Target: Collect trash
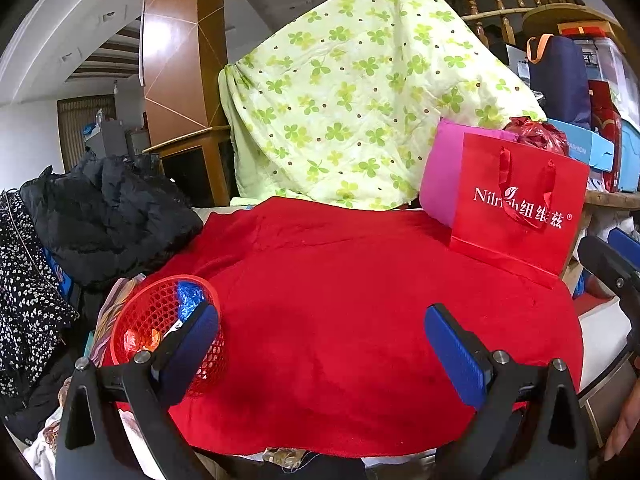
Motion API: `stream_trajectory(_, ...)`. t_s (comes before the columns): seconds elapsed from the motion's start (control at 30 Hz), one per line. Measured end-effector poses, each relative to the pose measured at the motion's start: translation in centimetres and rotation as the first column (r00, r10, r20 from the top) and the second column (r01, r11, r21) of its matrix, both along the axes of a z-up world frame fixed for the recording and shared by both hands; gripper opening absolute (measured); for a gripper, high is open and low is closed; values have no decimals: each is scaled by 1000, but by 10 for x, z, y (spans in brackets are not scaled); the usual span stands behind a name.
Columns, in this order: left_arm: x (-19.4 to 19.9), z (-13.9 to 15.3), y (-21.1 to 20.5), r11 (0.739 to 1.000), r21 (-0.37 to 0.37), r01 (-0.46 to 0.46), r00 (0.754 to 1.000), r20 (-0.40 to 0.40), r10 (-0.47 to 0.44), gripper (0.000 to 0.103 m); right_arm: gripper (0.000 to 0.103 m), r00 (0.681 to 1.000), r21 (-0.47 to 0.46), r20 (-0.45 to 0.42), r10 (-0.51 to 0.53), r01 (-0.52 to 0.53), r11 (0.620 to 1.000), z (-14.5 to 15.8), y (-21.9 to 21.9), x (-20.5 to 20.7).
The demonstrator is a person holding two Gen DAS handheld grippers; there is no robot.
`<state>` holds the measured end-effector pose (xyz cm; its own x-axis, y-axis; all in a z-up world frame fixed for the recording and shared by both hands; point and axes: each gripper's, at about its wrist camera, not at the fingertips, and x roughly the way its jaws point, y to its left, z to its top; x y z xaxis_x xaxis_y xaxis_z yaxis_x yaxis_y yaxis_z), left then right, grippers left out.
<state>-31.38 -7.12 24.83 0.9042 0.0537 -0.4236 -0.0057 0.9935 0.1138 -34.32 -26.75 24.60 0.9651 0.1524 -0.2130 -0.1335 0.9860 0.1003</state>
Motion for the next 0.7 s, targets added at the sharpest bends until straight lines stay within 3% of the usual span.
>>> stream_trajectory(0.7,-1,-2,18,999,-38,-12,1000,-2,12,102,82,1000,-43,-11,25,-26,999,4,18,2)
